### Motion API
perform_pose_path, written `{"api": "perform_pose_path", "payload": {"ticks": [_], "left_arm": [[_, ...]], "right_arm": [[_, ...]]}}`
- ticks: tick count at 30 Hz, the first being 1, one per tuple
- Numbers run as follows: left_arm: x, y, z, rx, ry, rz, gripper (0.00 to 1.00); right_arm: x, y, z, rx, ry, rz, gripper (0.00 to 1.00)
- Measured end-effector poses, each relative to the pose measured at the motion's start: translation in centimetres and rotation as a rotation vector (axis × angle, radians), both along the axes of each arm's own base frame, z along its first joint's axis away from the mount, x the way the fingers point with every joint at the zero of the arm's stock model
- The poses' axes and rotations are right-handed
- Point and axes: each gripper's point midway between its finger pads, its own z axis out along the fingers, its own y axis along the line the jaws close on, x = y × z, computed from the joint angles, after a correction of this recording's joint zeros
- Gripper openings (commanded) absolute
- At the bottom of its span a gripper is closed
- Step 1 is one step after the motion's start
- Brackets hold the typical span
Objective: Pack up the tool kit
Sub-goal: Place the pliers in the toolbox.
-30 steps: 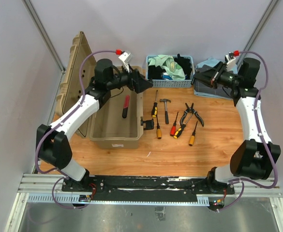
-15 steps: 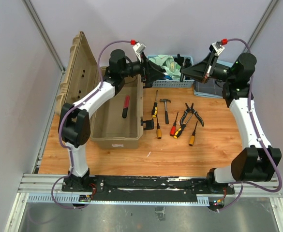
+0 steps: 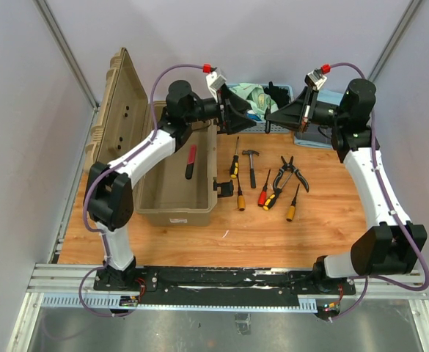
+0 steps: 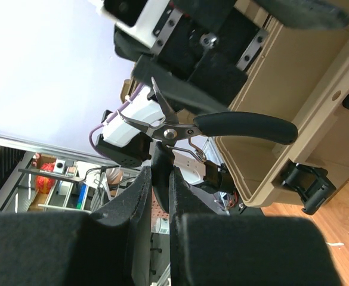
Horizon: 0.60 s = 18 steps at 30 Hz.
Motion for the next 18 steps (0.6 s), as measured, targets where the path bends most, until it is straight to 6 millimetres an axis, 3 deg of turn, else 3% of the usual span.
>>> {"api": "perform_pose_path", "payload": {"ticks": [8, 18], "left_arm": [[-4.7, -1.3, 1.9, -0.004, -0.147, -0.101, 0.90], [-4.9, -1.9, 1.9, -0.001, -0.204, -0.115, 0.87]], "right_arm": [[-0.1, 0.0, -0.3, -0.008, 0.002, 0.003, 0.01], [-1.0, 0.9, 0.0, -0.010, -0.015, 0.032, 0.01]]}}
